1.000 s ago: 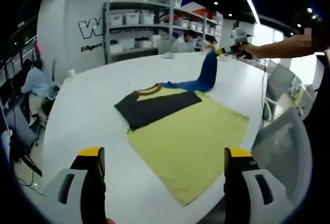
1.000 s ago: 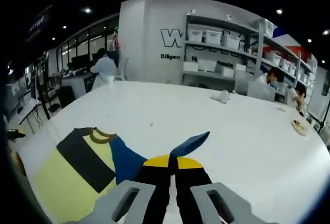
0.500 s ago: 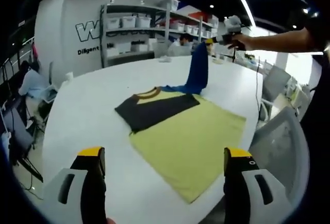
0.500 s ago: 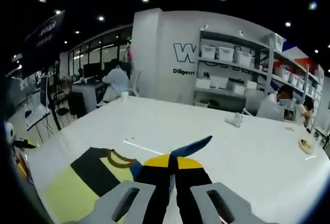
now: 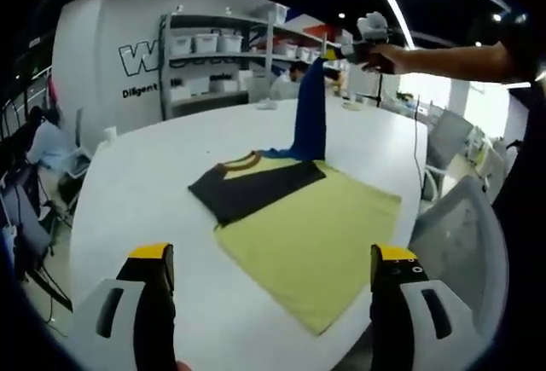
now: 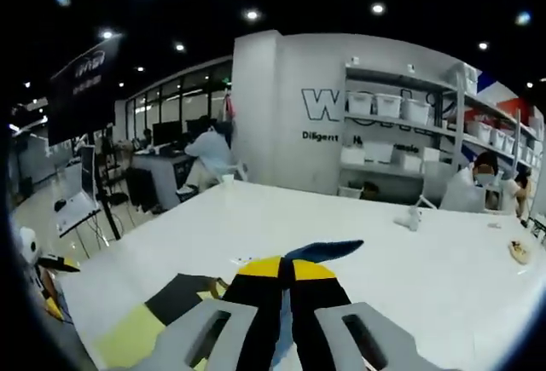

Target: Fold the garment on the visible template until the final outline fits inside the template.

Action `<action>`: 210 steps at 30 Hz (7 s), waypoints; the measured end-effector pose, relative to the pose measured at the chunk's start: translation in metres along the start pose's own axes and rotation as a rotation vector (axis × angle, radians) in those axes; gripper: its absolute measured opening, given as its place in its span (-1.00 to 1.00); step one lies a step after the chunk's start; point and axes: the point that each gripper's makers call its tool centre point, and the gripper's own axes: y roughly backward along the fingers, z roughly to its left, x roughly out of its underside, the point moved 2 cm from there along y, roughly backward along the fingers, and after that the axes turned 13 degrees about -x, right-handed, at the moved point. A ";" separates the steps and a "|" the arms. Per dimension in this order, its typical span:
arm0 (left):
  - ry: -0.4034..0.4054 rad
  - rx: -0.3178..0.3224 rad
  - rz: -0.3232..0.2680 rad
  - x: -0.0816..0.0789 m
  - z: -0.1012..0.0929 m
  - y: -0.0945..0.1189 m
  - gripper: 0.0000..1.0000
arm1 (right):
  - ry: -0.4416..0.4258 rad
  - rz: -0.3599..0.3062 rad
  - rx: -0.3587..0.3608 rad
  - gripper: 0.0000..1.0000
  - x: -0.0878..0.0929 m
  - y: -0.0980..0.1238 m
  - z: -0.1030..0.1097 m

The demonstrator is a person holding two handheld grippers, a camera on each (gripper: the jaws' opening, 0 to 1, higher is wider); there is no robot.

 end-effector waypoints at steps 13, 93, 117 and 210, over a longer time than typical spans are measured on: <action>0.015 0.028 -0.038 -0.005 0.002 0.003 0.85 | 0.028 0.032 -0.056 -1.00 0.001 -0.023 0.054; 0.028 0.012 0.012 0.030 0.031 0.042 0.85 | -0.215 0.366 -0.243 -1.00 0.210 -0.185 0.229; 0.039 0.050 0.008 0.030 0.016 0.024 0.85 | 0.003 0.287 -0.345 -0.49 0.190 -0.159 0.213; -0.280 0.273 0.250 0.109 -0.071 -0.036 0.32 | 0.206 0.569 -0.479 0.15 0.341 0.120 0.135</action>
